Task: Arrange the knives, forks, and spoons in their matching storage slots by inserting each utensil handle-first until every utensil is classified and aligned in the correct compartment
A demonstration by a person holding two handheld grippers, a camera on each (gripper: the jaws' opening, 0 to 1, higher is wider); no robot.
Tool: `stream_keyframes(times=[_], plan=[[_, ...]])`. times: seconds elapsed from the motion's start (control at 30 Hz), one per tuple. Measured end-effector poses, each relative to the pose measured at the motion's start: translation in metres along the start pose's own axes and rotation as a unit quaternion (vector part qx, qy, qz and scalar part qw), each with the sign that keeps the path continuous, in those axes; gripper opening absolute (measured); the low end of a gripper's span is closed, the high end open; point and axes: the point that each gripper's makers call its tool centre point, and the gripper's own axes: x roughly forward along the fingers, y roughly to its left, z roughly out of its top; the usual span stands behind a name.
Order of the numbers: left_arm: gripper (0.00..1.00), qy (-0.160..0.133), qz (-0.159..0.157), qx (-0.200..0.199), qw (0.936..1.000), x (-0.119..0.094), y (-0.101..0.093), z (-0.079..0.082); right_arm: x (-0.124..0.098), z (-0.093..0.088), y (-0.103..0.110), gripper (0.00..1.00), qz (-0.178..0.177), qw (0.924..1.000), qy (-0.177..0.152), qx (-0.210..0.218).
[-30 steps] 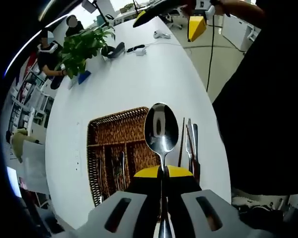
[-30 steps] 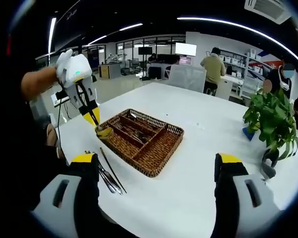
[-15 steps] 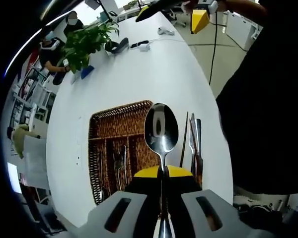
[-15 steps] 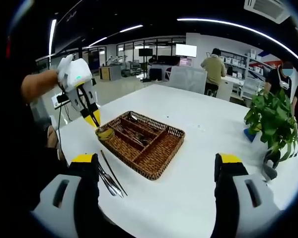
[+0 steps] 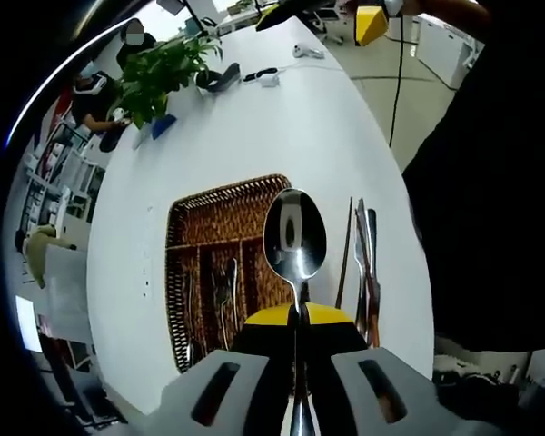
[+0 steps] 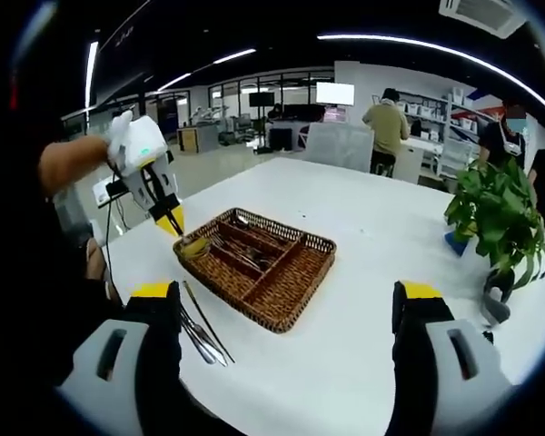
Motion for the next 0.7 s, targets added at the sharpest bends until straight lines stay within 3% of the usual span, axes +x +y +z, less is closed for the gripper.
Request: stream_keyframes(times=[0.23, 0.4, 0.7], plan=[[0.00, 0.006, 0.006, 0.003, 1.0000, 0.002, 0.011, -0.004, -0.003, 0.010, -0.005, 1.00, -0.004, 0.9998, -0.017, 0.007], [0.00, 0.017, 0.013, 0.009, 0.9997, 0.002, 0.028, -0.009, -0.001, 0.009, -0.004, 1.00, -0.004, 0.9999, -0.013, 0.002], [0.00, 0.011, 0.024, 0.007, 0.9996, -0.008, 0.062, -0.010, 0.000, 0.013, -0.003, 1.00, -0.007, 0.9998, -0.019, 0.007]])
